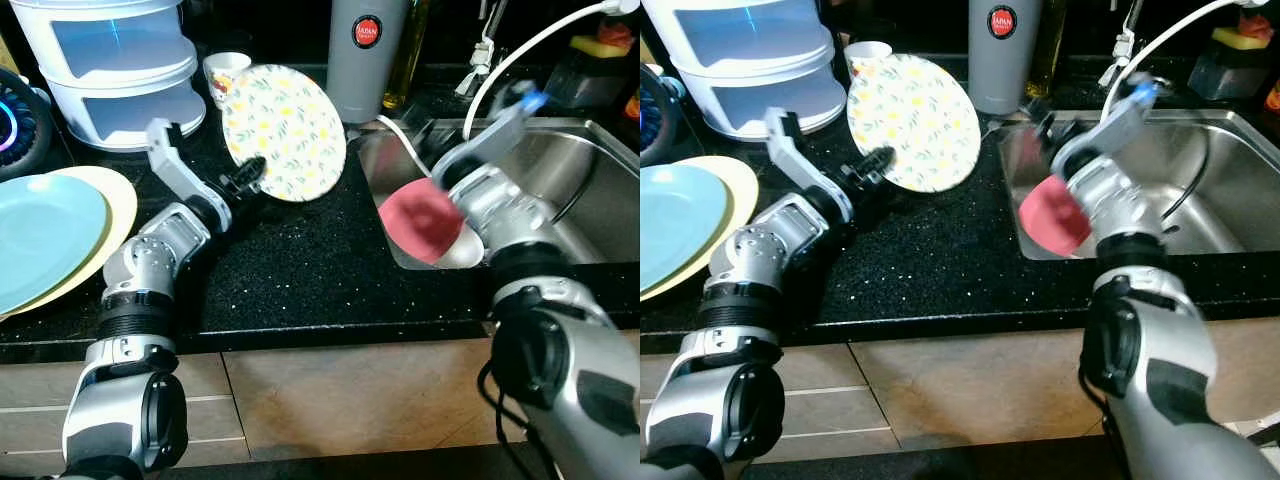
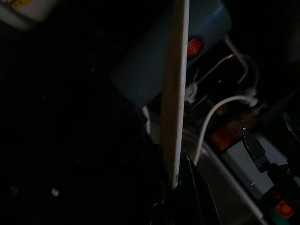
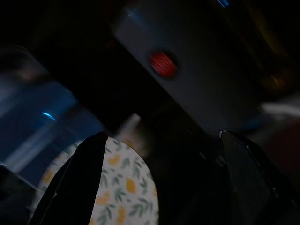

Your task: Kitchen organization

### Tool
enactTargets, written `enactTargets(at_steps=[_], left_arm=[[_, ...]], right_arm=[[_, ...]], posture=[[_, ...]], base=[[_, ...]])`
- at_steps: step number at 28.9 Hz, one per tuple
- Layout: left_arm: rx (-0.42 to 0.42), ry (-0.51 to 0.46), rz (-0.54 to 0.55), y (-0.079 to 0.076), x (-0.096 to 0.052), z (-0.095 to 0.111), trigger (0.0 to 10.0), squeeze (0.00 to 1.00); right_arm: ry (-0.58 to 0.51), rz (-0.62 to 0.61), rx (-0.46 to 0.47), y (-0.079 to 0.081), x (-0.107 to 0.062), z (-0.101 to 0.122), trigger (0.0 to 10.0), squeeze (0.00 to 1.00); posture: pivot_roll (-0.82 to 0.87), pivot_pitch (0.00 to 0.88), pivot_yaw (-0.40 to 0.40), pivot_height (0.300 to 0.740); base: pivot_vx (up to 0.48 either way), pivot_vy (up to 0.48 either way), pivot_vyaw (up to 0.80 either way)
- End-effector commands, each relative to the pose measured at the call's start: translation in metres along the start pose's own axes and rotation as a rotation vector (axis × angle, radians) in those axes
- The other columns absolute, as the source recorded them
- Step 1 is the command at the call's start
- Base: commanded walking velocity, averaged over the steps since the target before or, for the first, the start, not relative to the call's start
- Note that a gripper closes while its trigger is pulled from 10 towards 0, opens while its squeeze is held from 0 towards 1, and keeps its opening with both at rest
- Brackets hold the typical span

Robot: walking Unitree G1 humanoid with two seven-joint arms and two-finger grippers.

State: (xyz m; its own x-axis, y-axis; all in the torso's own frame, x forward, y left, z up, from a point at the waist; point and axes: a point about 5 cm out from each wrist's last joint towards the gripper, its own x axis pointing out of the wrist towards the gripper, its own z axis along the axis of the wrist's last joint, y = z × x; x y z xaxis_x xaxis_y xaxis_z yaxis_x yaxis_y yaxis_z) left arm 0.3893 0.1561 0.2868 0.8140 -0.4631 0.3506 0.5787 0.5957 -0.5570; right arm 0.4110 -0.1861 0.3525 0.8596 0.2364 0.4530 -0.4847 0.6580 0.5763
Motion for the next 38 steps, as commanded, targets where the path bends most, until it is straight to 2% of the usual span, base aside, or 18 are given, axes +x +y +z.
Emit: enactTargets(at_steps=[1,3,4,5,6,9,15,16,20,21,22,23,38], left_arm=[[-0.019,-0.038,-0.042,-0.001,-0.006,0.005,0.0,0.0],[-0.025,-0.047,-0.054,-0.002,-0.005,0.005,0.0,0.0],[-0.104,-0.031,-0.148,-0.012,-0.005,0.001,0.0,0.0],[-0.104,-0.031,-0.148,-0.012,-0.005,0.001,0.0,0.0],[-0.158,-0.006,-0.222,-0.02,-0.006,-0.003,0.0,0.0],[-0.169,0.006,-0.26,-0.025,-0.006,-0.007,0.0,0.0],[-0.228,0.03,-0.342,-0.038,-0.005,-0.013,0.0,0.0],[-0.237,0.034,-0.351,-0.039,-0.005,-0.014,0.0,0.0],[-0.257,0.043,-0.36,-0.04,-0.006,-0.015,0.0,0.0],[-0.255,0.054,-0.347,-0.039,-0.005,-0.016,0.0,0.0],[-0.255,0.054,-0.347,-0.039,-0.005,-0.016,0.0,0.0],[-0.255,0.058,-0.342,-0.039,-0.005,-0.016,0.0,0.0],[-0.274,0.09,-0.296,-0.032,-0.004,-0.018,0.0,0.0]], right_arm=[[0.02,0.041,0.031,0.004,0.0,-0.001,10.0,1.0],[0.024,0.052,0.036,0.005,0.0,-0.002,10.0,1.0],[0.087,0.087,0.033,0.007,-0.001,-0.014,10.0,1.0],[0.087,0.087,0.033,0.007,-0.001,-0.014,10.0,1.0],[0.15,0.109,0.018,0.008,-0.004,-0.025,10.0,1.0],[0.194,0.117,-0.008,0.008,-0.006,-0.034,10.0,1.0],[0.215,0.137,0.019,0.01,-0.01,-0.041,10.0,1.0],[0.218,0.144,0.02,0.011,-0.01,-0.042,10.0,0.0],[0.207,0.169,0.046,0.014,-0.011,-0.039,10.0,0.0],[0.171,0.189,0.1,0.016,-0.011,-0.034,7.5,0.0],[0.171,0.189,0.1,0.016,-0.011,-0.034,7.5,0.0],[0.166,0.191,0.111,0.017,-0.011,-0.033,0.0,0.0],[0.214,0.317,0.16,0.031,-0.02,-0.042,0.0,0.0]], posture=[[0.04,0.185,0.013,0.74],[0.04,0.185,0.013,0.74],[0.03,0.167,0.009,0.74],[0.03,0.167,0.009,0.74],[0.03,0.165,0.008,0.74],[0.03,0.164,0.009,0.74],[0.03,0.155,0.01,0.74],[0.03,0.155,0.01,0.74],[0.03,0.155,0.01,0.74],[0.03,0.151,0.009,0.74],[0.03,0.151,0.009,0.74],[0.03,0.151,0.009,0.74],[0.03,0.159,0.013,0.74]], base=[[0.0,0.0,0.0],[0.0,0.0,0.0],[0.0,0.0,0.0],[0.0,0.0,0.0],[0.0,0.0,0.0],[0.0,0.0,0.0],[0.0,0.0,0.0],[0.0,0.0,0.0],[0.0,0.0,0.0],[0.0,0.0,0.0],[0.0,0.0,0.0],[0.0,0.0,0.0],[0.0,0.0,0.0]])
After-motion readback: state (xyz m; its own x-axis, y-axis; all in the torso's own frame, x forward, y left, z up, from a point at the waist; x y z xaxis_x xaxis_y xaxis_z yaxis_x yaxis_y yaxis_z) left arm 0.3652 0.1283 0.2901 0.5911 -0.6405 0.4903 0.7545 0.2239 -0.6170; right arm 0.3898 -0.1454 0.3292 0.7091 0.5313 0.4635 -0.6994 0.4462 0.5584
